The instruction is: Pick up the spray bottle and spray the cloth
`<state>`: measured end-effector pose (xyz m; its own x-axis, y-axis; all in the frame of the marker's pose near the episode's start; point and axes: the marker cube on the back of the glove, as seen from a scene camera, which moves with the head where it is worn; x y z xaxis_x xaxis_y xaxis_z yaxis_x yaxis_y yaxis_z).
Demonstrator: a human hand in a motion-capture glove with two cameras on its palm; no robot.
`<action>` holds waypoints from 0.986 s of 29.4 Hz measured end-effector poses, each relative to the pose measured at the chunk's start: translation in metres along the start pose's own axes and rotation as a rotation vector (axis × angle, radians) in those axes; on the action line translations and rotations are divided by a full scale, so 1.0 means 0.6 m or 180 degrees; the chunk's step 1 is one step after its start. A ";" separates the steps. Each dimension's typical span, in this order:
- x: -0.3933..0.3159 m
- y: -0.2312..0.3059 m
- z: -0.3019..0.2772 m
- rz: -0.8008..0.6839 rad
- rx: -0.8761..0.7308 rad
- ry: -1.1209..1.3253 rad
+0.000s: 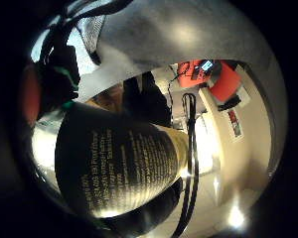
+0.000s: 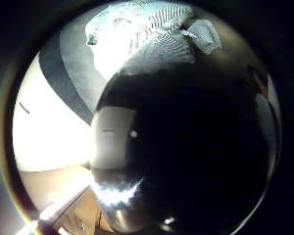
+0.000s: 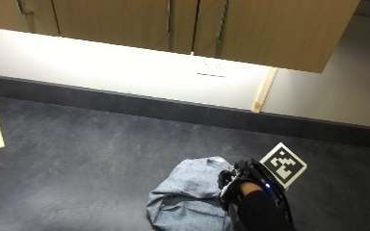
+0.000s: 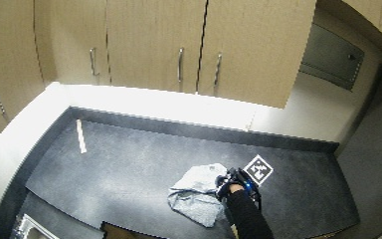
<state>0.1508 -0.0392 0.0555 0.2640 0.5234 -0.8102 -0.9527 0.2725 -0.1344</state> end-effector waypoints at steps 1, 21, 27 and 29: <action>0.012 -0.002 0.010 0.0086 0.0100 0.0081; -0.027 0.076 -0.002 -0.1772 0.1195 -0.0692; -0.017 0.122 -0.009 -0.2833 0.1790 -0.1371; -0.014 0.132 -0.009 -0.3166 0.1938 -0.1580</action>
<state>0.0724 -0.0263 0.0485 0.9772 0.0894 -0.1924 -0.1229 0.9778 -0.1699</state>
